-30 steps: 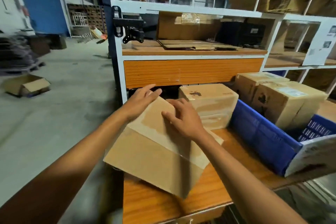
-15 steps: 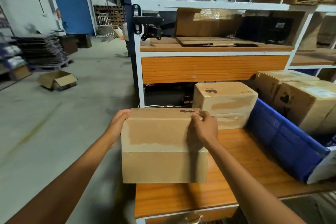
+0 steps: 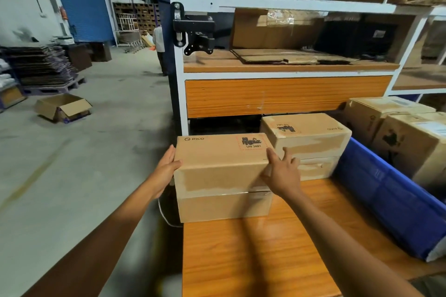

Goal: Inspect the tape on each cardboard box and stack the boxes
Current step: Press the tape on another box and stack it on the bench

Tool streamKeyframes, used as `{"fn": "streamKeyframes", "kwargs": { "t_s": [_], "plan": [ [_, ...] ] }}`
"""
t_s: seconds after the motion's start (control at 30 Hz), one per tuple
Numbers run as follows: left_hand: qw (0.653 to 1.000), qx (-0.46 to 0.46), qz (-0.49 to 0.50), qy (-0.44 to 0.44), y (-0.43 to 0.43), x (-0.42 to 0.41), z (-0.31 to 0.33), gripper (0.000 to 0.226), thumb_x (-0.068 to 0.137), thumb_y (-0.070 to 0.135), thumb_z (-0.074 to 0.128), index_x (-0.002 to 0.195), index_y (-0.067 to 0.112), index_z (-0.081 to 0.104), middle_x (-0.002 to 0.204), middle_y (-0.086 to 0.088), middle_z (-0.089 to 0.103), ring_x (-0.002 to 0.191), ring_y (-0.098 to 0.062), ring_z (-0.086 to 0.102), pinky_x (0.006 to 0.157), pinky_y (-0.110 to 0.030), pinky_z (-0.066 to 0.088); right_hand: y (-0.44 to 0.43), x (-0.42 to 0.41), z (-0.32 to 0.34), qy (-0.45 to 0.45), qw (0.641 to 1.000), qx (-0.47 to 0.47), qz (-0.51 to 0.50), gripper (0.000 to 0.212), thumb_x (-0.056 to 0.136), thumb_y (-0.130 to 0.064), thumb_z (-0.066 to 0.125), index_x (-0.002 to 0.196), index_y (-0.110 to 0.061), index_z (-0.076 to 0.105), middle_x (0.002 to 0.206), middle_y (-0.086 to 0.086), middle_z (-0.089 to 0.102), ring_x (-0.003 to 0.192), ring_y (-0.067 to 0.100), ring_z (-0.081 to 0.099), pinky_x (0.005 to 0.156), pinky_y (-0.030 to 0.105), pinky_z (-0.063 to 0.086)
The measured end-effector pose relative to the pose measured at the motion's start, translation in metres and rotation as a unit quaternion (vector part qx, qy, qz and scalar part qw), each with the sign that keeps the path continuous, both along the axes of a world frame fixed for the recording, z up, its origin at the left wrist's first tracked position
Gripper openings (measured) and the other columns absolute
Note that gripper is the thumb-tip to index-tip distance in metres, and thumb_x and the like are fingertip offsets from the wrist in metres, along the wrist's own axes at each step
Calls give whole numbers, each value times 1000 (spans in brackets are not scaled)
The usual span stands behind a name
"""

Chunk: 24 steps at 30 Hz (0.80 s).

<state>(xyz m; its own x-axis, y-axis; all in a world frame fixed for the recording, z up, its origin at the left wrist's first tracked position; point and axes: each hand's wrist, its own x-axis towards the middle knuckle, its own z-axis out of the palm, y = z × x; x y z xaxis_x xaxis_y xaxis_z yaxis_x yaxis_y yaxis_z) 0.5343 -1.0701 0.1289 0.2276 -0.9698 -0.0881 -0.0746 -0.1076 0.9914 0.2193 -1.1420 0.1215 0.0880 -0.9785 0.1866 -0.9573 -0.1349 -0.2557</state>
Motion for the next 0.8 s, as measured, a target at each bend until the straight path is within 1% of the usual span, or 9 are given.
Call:
{"fn": "streamKeyframes", "kwargs": {
  "t_s": [0.07, 0.13, 0.2, 0.27, 0.37, 0.43, 0.53, 0.7, 0.8],
  "plan": [
    [1000, 0, -19, -25, -16, 4, -1, 66, 105, 19, 45, 160, 30, 9, 154, 12, 35, 144, -18, 33, 119, -50, 28, -14, 7, -6, 15, 998, -59, -24, 66, 88, -44, 69, 143, -27, 36, 148, 14, 31, 123, 36, 39, 93, 45, 49],
    [997, -18, -38, -62, -32, 6, -5, 57, 107, 22, 41, 158, 34, 19, 154, 8, 39, 140, -15, 39, 118, -45, 30, -27, 15, -10, 36, 994, -93, -34, 55, 89, -41, 67, 134, -24, 42, 138, 11, 43, 113, 33, 44, 85, 43, 51],
    [992, -38, -52, -110, -50, 8, -9, 54, 108, 32, 34, 159, 35, 15, 161, 13, 20, 144, -11, 26, 119, -36, 21, -40, 22, -9, 43, 993, -100, -40, 49, 91, -37, 64, 133, -22, 44, 134, 10, 49, 110, 32, 46, 82, 43, 50],
    [985, -51, -50, -157, -73, 16, -20, 64, 100, 54, 31, 159, 38, 10, 165, 10, 13, 149, -15, 21, 122, -44, 20, -56, 29, -6, 51, 993, -100, -47, 47, 95, -34, 60, 136, -21, 44, 136, 9, 49, 113, 32, 44, 82, 41, 48],
    [977, -60, -43, -201, -104, 28, -41, 87, 82, 83, 22, 157, 43, 4, 164, 8, 18, 147, -21, 28, 116, -55, 32, -72, 32, -1, 65, 992, -90, -56, 46, 98, -35, 57, 139, -21, 43, 138, 6, 48, 119, 32, 40, 85, 40, 47],
    [973, -60, -42, -220, -104, 22, -25, 97, 74, 94, 19, 155, 46, -3, 165, 11, 13, 149, -21, 23, 115, -58, 31, -86, 35, 0, 83, 992, -76, -61, 50, 99, -38, 55, 143, -21, 40, 146, 7, 44, 131, 36, 34, 95, 46, 44],
    [969, -56, -52, -234, -117, 23, -22, 90, 82, 87, 22, 156, 44, -7, 166, 13, 4, 151, -23, 18, 117, -59, 28, -106, 36, 2, 113, 991, -36, -59, 57, 104, -41, 44, 155, -22, 26, 164, 8, 24, 149, 43, 15, 111, 54, 34],
    [964, -48, -64, -254, -122, 23, -22, 76, 97, 68, 27, 157, 37, -8, 166, 13, -5, 152, -21, 12, 120, -53, 24, -112, 39, -3, 53, 997, -17, -62, 56, 105, -38, 42, 154, -22, 19, 166, 6, 19, 151, 41, 13, 106, 56, 45],
    [954, -33, -89, -284, -125, 27, -19, 76, 98, 65, 27, 158, 34, -10, 166, 10, -11, 153, -21, 6, 121, -54, 22, -113, 38, -2, 47, 997, -7, -59, 57, 106, -36, 39, 157, -24, 17, 167, 4, 14, 153, 39, 10, 111, 57, 40]
  ]
}}
